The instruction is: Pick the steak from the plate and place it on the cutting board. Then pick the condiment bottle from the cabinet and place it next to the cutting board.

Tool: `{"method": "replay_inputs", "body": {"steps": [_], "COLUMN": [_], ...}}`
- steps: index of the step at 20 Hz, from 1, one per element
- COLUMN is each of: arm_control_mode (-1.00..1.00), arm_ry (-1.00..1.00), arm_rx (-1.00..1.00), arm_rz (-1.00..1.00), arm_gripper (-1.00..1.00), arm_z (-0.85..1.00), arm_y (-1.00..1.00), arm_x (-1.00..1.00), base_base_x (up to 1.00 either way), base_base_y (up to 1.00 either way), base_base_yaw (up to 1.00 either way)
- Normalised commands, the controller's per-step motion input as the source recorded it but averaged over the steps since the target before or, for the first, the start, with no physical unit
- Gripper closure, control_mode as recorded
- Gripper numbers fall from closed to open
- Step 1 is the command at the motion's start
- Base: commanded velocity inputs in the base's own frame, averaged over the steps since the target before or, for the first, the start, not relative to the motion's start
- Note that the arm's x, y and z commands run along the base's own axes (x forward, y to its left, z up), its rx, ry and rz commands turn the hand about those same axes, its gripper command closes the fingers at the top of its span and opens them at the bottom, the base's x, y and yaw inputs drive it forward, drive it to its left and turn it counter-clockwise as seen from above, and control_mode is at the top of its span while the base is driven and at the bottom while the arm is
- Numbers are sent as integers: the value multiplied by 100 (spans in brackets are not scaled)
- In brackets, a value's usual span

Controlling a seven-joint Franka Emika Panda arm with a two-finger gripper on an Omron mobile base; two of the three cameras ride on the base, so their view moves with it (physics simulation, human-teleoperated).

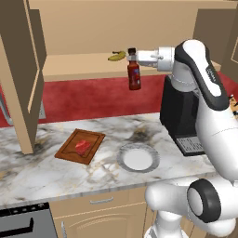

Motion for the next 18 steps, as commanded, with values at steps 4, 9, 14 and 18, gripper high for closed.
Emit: {"method": "replay_inputs", "body": {"steps": [4,9,14,18], "arm_control_mode": [-100,-100,-100,-100], "arm_ry": [-10,-19,-16,-15], "arm_rx": [0,0,0,0], "arm_rz": [2,5,6,6], "arm_gripper": [100,100,100,100], "arm_z": [-14,-36,-47,-44], "arm_y": [0,1,2,5], "arm_x": [-40,-41,-53,-57], "base_base_x": [0,0,0,0], "base_base_y": [0,0,0,0], "base_base_yaw": [0,0,0,0]}}
